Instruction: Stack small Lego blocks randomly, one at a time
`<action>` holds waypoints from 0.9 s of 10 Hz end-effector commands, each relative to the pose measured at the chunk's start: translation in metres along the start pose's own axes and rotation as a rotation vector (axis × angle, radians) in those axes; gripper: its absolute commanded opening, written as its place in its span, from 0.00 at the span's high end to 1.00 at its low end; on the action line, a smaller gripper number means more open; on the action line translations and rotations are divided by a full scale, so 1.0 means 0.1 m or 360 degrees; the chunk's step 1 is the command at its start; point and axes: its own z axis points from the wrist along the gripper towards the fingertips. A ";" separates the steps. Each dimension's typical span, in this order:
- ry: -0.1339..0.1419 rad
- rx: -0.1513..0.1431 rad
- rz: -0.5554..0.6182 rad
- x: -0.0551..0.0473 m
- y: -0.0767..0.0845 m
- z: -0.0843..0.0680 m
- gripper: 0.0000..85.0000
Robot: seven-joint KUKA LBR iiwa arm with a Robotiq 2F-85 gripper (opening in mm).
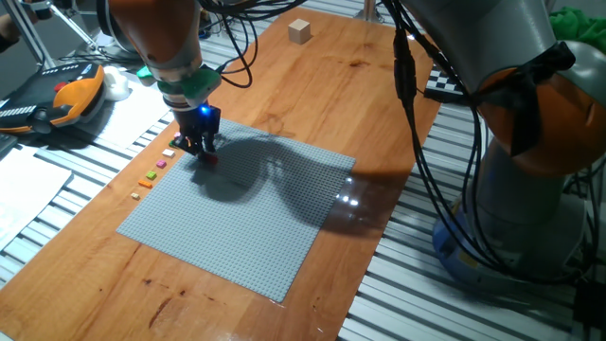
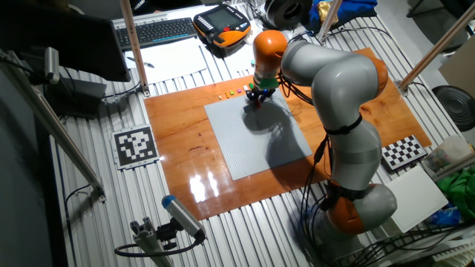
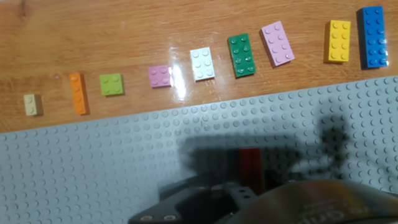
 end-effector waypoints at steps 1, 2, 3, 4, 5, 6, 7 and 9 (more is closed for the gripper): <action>0.0002 -0.0002 -0.0010 0.00 0.00 0.00 1.00; 0.0002 0.0000 -0.0013 0.00 0.00 0.00 1.00; 0.0002 0.0000 -0.0015 0.00 0.00 0.00 1.00; -0.0002 0.0014 -0.0032 -0.01 0.00 0.02 1.00; -0.0009 0.0016 -0.0037 -0.02 0.00 0.05 1.00; -0.0016 0.0009 -0.0047 -0.03 -0.01 0.10 1.00; -0.0021 0.0008 -0.0050 -0.03 -0.01 0.12 1.00; -0.0021 0.0006 -0.0052 -0.04 -0.01 0.13 1.00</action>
